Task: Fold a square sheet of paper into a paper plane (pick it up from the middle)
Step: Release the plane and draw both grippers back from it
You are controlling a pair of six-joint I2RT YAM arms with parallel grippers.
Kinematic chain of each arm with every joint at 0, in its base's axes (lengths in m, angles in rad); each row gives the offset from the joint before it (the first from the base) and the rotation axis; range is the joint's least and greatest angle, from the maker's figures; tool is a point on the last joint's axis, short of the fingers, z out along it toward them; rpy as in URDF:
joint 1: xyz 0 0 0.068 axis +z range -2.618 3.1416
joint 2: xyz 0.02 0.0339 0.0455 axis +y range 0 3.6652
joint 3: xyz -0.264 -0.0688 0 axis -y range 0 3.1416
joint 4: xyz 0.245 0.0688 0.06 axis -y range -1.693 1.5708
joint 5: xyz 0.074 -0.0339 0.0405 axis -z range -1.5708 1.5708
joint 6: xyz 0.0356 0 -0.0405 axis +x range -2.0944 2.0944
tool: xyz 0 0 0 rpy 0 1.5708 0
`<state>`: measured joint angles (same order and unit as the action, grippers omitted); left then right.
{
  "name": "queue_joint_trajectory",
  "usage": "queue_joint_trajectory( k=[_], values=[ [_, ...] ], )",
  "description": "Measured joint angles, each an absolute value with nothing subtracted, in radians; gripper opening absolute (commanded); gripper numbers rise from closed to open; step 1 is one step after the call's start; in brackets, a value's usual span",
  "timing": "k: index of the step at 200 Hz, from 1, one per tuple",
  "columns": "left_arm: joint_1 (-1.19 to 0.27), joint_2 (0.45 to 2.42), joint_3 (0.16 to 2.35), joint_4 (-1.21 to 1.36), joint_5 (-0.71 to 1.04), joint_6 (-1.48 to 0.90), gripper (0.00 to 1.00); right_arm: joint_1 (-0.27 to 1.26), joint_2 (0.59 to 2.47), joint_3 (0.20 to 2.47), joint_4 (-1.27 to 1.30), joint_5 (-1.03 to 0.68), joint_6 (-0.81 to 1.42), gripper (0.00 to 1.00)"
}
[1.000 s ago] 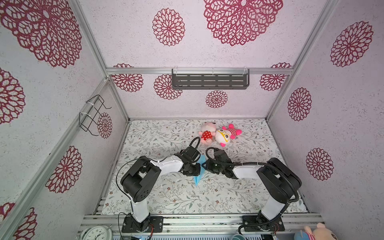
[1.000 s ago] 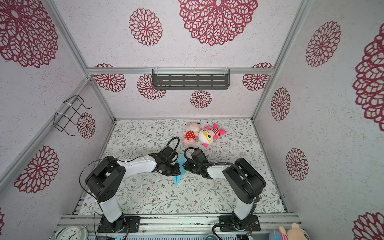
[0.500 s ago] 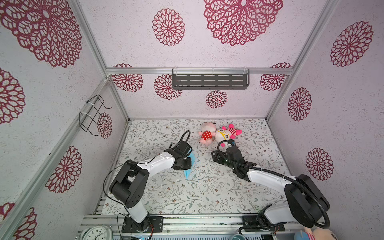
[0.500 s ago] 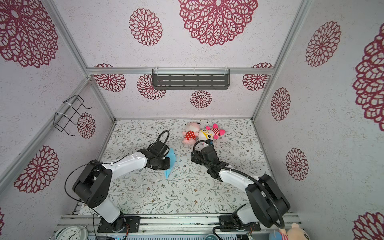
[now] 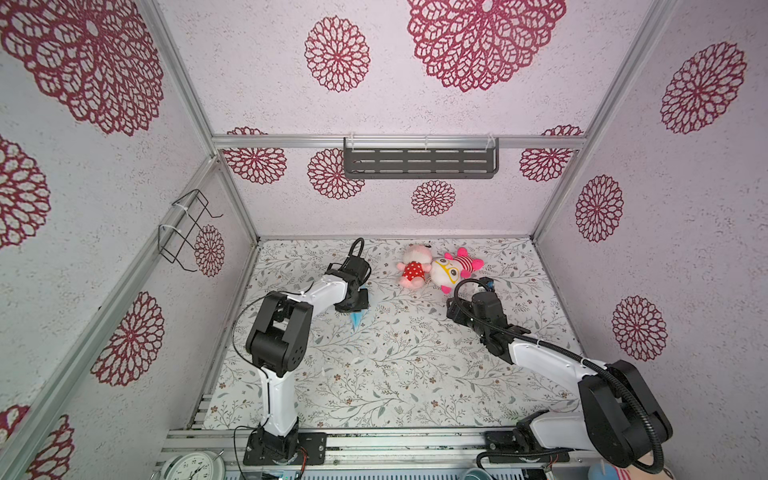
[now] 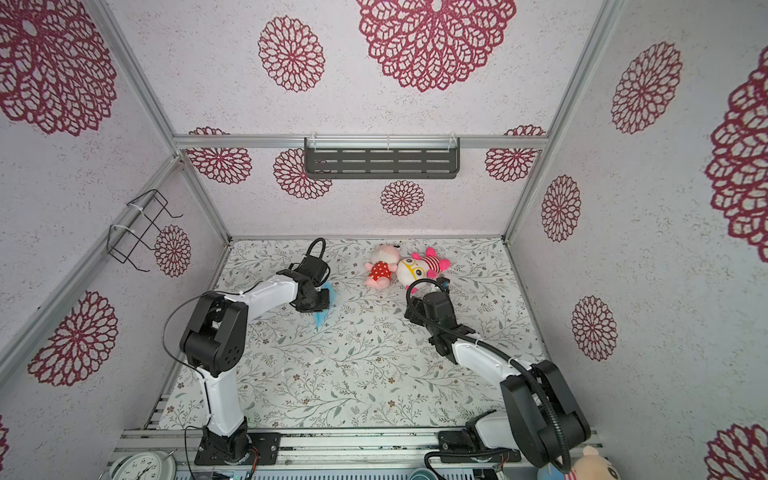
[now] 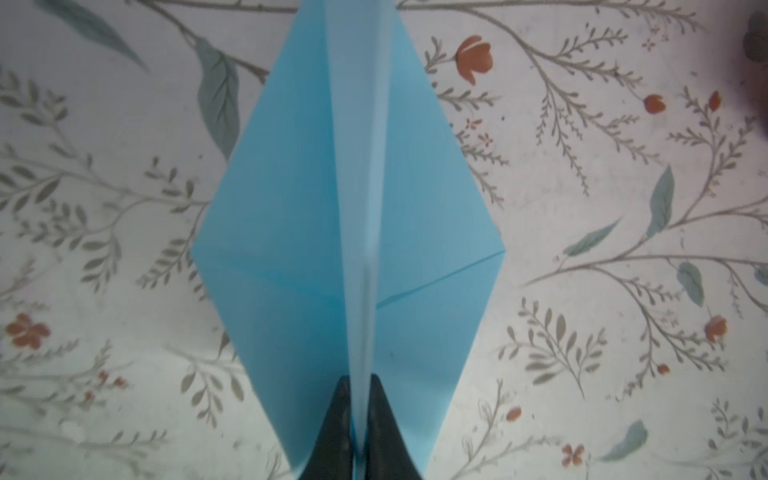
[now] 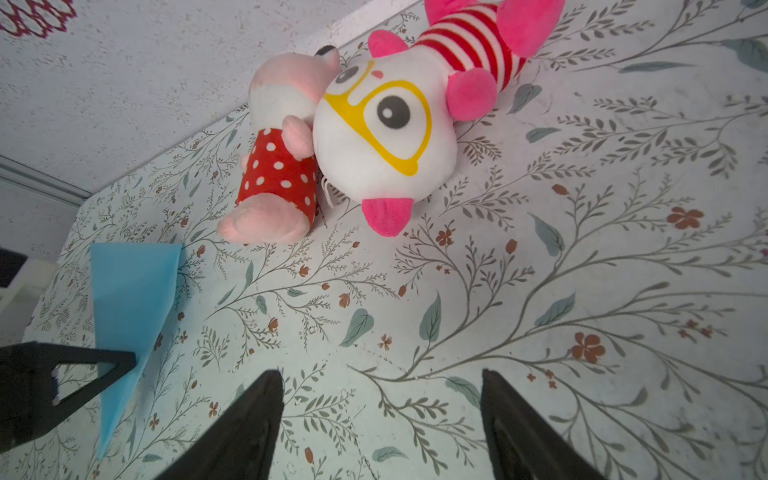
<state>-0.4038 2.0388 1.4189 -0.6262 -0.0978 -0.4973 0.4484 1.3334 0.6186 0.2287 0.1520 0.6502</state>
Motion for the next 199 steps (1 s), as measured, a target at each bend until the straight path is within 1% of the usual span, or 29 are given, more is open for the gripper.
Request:
queue_joint_trajectory(
  k=[26,59,133,149,169,184,195,199],
  values=[
    [-0.404,2.110,1.490,-0.649,-0.100,-0.488,0.12,0.441,1.336,0.618,0.231,0.146,0.651,0.78],
    [-0.404,2.148,1.557,-0.671,-0.105,-0.487,0.23,0.432,1.345,0.585,0.279,0.117,0.670,0.78],
    [-0.404,2.186,1.606,-0.698,-0.114,-0.510,0.22,0.430,1.401,0.550,0.328,0.066,0.719,0.78],
    [-0.404,2.186,1.610,-0.702,-0.112,-0.516,0.25,0.430,1.401,0.553,0.327,0.067,0.717,0.79],
    [-0.404,2.181,1.613,-0.706,-0.099,-0.523,0.34,0.429,1.399,0.572,0.308,0.076,0.708,0.82],
    [-0.404,2.161,1.613,-0.725,-0.096,-0.531,0.43,0.426,1.388,0.595,0.286,0.093,0.690,0.93],
    [-0.403,2.128,1.614,-0.739,-0.101,-0.539,0.45,0.425,1.368,0.611,0.278,0.113,0.674,0.98],
    [-0.402,2.111,1.614,-0.746,-0.104,-0.543,0.47,0.424,1.359,0.616,0.276,0.122,0.662,0.99]
  ],
)
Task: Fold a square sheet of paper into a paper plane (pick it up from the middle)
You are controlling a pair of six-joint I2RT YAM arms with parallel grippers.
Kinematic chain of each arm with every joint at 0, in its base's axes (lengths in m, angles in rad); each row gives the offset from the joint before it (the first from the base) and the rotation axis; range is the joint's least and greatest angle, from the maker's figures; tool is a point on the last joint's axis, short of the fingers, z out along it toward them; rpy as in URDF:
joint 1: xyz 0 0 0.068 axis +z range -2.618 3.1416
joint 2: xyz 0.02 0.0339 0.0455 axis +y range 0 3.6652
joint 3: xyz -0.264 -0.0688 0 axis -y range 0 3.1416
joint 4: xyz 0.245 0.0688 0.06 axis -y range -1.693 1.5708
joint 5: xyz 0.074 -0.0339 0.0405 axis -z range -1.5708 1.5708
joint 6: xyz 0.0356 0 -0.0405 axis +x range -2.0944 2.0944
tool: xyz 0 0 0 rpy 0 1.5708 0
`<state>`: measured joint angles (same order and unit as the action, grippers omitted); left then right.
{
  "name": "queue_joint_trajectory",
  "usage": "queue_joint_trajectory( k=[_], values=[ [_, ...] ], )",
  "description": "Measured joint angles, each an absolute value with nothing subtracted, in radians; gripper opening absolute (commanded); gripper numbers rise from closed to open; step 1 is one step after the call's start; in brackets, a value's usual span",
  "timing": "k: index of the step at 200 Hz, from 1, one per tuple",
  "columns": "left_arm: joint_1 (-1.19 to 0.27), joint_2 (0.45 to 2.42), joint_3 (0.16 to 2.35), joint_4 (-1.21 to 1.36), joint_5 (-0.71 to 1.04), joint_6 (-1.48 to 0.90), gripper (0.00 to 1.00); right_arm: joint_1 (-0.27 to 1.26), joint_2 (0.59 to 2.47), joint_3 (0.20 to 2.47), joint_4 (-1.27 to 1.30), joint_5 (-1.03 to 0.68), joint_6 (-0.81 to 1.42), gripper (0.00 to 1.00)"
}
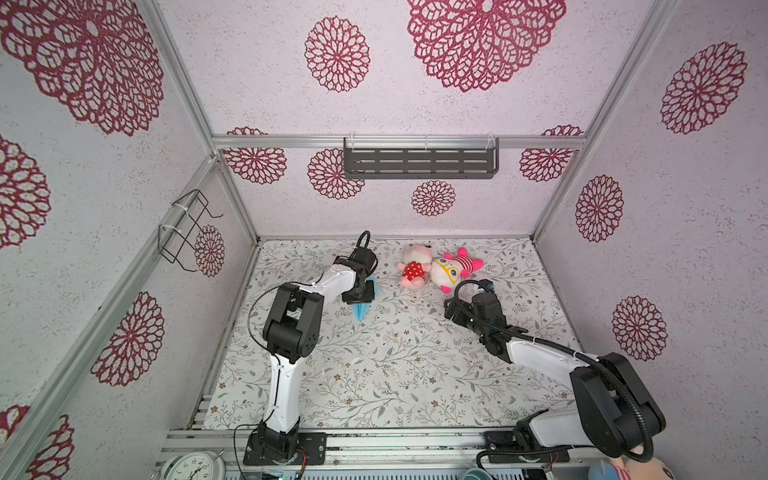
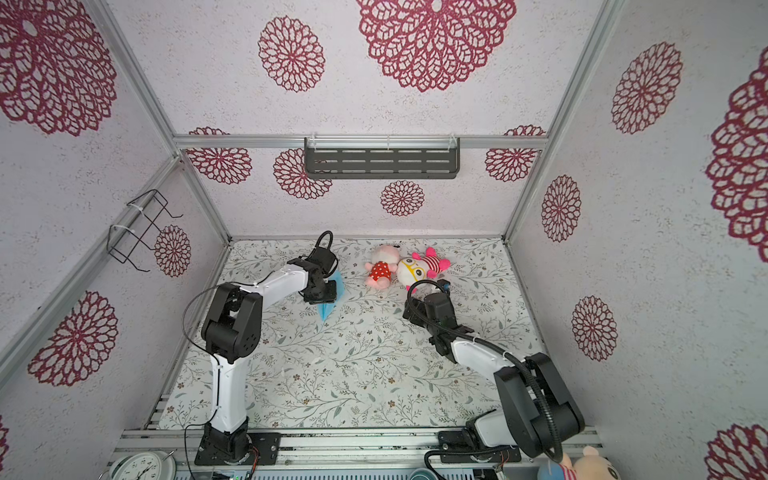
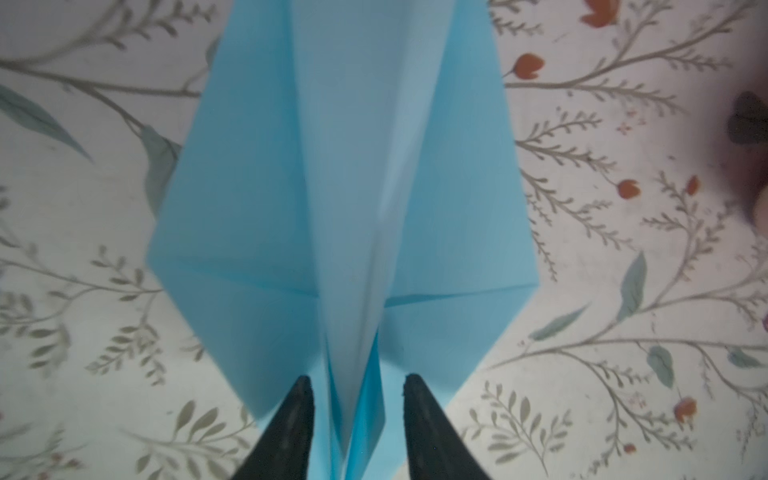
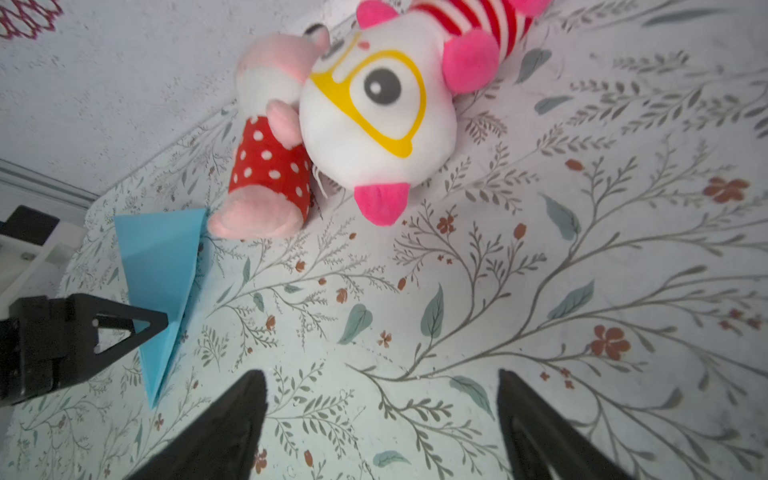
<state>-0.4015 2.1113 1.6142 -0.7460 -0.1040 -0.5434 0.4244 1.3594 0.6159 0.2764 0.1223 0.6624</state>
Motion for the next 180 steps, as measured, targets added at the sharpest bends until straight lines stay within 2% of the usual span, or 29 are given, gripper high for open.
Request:
queue_joint_trajectory(
  k=[33,49,69,88,140,180],
  values=[
    [-0.380,1.895,1.603,-0.747,-0.123,-0.565,0.58,0.416,1.279,0.643,0.270,0.200,0.594,0.99],
    [-0.356,1.757,1.561,-0.713,-0.150,-0.567,0.70,0.408,1.243,0.651,0.272,0.253,0.539,0.99],
    [-0.306,1.589,1.447,-0.649,-0.224,-0.574,0.86,0.390,1.203,0.650,0.276,0.322,0.458,0.99],
    [-0.231,1.453,1.275,-0.564,-0.310,-0.575,0.94,0.351,1.180,0.633,0.301,0.379,0.381,0.99],
    [0.030,1.211,0.784,-0.312,-0.447,-0.531,0.98,0.199,1.155,0.385,0.494,0.473,0.218,0.99],
    [0.075,1.180,0.577,-0.009,-0.478,-0.397,0.99,0.147,1.219,0.238,0.682,0.455,0.117,0.99]
  ],
)
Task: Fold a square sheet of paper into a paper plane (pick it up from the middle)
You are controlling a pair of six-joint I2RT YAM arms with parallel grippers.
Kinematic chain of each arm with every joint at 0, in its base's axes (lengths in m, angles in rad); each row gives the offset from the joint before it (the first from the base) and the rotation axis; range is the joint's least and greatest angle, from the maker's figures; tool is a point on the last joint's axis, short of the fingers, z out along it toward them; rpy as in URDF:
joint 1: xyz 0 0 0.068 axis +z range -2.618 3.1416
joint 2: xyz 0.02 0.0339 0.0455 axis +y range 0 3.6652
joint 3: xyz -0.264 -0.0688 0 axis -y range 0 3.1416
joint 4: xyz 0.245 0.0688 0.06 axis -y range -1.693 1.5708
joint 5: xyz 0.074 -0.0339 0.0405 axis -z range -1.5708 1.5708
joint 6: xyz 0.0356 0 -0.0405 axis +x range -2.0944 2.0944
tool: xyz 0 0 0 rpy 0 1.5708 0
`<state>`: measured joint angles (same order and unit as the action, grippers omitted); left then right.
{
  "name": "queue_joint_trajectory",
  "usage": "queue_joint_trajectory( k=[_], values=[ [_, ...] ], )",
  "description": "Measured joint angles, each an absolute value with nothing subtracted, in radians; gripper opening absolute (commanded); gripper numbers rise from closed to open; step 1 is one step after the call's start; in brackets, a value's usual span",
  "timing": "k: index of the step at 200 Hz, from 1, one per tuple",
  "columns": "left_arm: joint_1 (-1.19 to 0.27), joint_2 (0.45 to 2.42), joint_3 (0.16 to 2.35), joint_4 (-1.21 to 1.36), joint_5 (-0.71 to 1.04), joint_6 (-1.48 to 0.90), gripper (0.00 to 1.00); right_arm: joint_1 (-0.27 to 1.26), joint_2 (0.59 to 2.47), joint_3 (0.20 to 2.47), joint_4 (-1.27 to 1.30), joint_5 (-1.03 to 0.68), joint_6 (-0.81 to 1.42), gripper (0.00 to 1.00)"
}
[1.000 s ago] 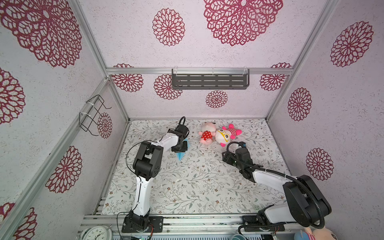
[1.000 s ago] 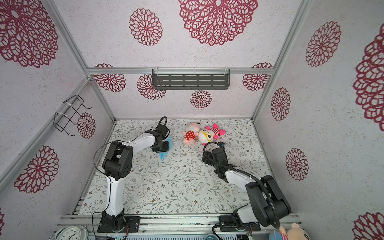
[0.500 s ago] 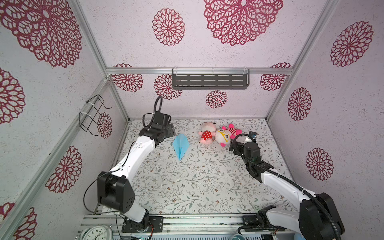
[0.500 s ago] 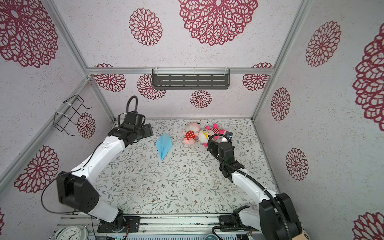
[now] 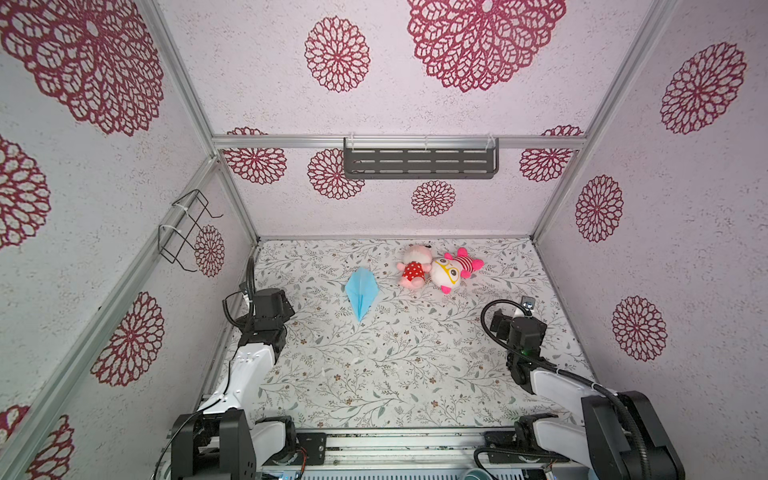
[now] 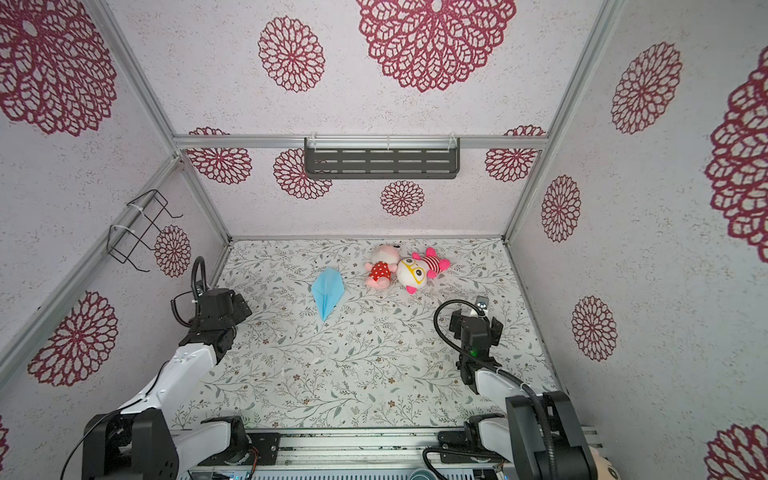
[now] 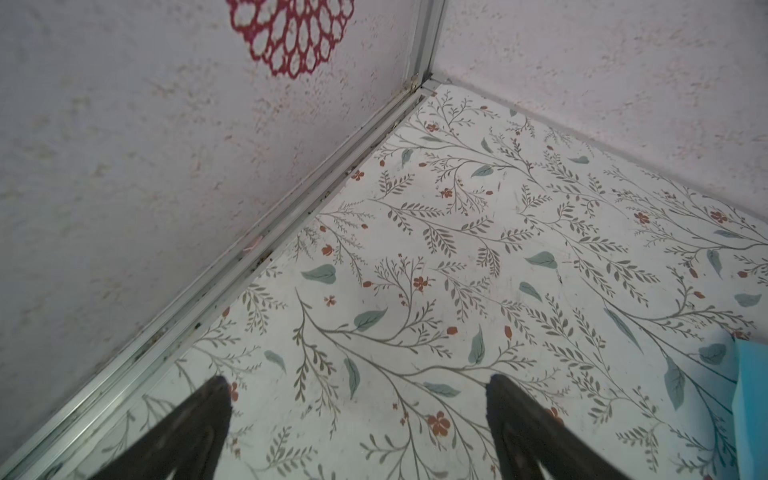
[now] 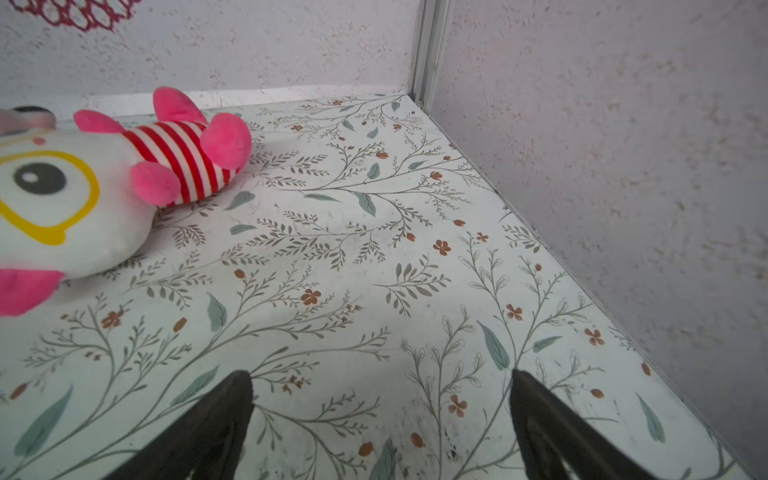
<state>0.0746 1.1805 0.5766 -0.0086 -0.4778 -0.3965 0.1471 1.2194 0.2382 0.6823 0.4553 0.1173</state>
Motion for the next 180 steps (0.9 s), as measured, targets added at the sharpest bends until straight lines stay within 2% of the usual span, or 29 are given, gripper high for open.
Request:
queue_joint_trajectory(
  k=[77,128,180],
  values=[
    [0.102,1.334,0.360,0.609,-0.226,-0.186,0.97,0.047,1.421,0.184,1.100,0.213,0.014,0.99],
    [0.110,1.447,0.375,0.781,-0.155,-0.148,0.97,0.007,1.537,0.186,1.205,0.077,0.007,0.99],
    [0.116,1.546,0.413,0.817,-0.143,-0.146,0.97,0.005,1.537,0.250,1.171,0.084,0.010,0.99]
  ],
)
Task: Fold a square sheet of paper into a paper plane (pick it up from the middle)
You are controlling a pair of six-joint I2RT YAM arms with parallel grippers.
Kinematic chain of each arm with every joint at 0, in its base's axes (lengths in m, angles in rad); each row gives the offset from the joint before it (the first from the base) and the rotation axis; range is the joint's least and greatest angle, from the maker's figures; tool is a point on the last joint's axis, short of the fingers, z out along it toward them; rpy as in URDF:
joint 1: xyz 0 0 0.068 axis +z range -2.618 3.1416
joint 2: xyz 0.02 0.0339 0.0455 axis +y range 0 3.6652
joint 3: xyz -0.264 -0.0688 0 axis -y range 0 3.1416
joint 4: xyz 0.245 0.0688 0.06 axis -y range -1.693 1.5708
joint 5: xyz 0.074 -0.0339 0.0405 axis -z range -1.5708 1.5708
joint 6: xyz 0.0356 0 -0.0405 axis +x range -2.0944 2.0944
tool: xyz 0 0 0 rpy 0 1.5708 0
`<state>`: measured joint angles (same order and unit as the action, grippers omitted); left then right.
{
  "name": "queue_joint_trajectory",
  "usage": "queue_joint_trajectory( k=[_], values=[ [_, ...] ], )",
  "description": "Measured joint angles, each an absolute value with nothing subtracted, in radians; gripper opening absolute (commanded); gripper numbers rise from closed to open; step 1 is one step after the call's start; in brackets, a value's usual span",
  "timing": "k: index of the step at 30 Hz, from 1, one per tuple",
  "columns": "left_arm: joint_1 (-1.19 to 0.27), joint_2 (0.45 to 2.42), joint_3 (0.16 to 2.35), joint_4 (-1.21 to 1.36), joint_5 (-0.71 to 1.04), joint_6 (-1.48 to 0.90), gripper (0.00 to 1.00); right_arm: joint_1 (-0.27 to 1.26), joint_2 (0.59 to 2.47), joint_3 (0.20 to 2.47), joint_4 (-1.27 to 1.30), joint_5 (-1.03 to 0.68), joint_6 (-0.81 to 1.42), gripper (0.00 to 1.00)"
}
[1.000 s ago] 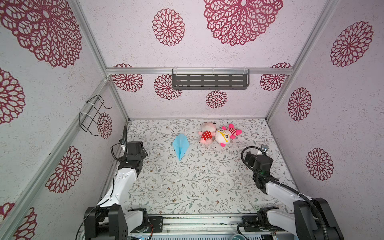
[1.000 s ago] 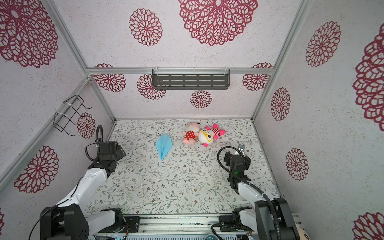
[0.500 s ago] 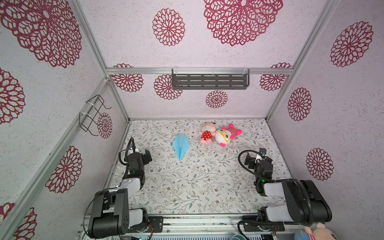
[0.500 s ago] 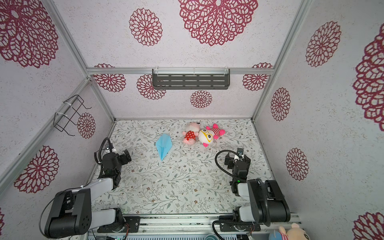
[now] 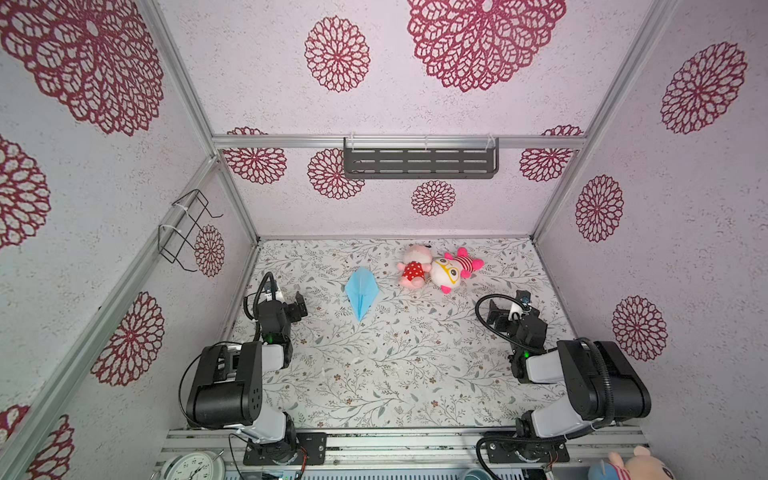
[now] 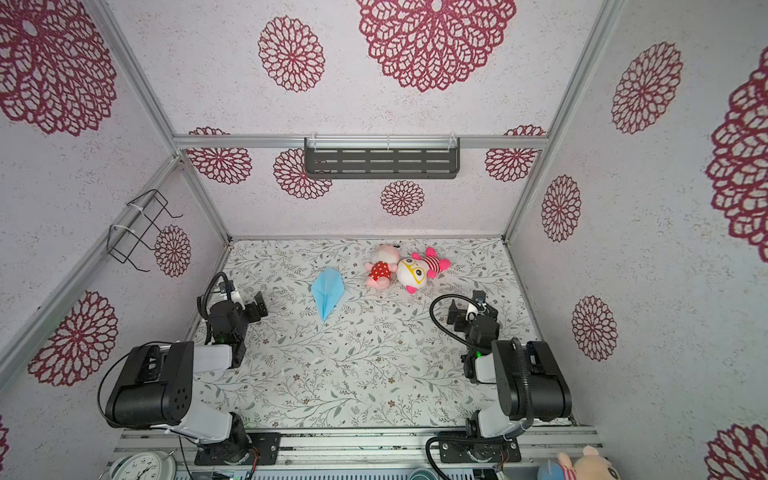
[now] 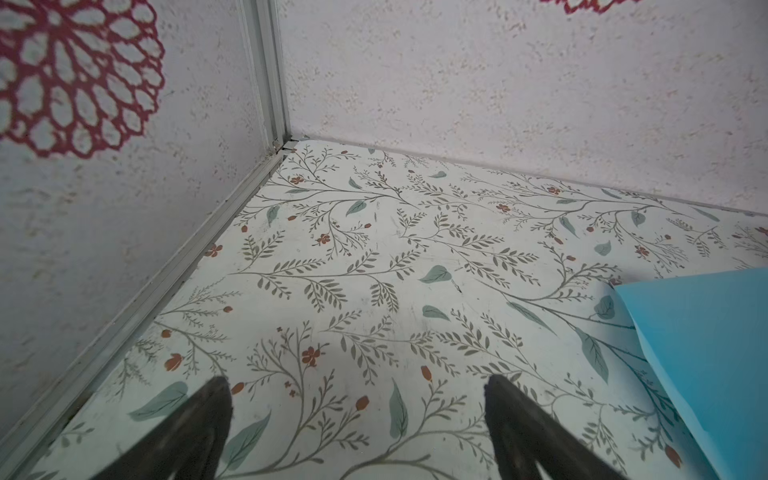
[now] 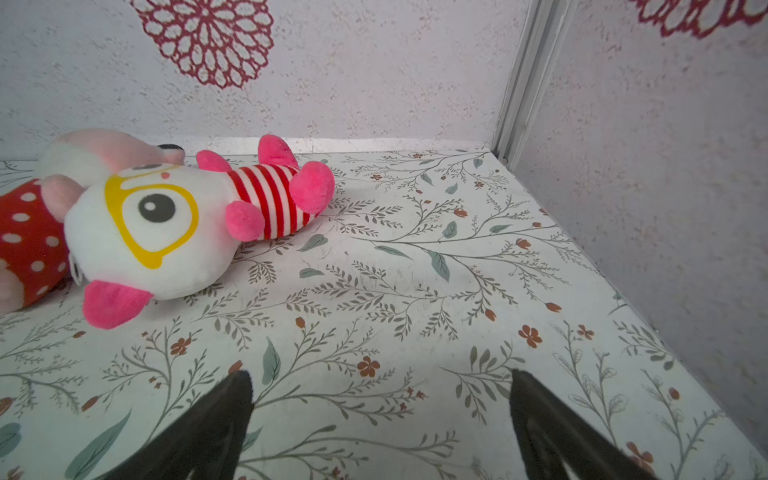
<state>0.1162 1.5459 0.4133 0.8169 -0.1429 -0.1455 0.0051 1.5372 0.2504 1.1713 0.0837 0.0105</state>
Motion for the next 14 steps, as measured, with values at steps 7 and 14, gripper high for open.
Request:
queue_joint_trajectory(
  k=[7,14],
  values=[
    [0.123,1.546,0.426,0.819,-0.142,-0.146,0.97,0.022,1.537,0.249,1.164,0.118,0.008,0.99],
    [0.124,1.546,0.426,0.819,-0.141,-0.146,0.97,0.025,1.537,0.249,1.157,0.127,0.008,0.99]
  ],
)
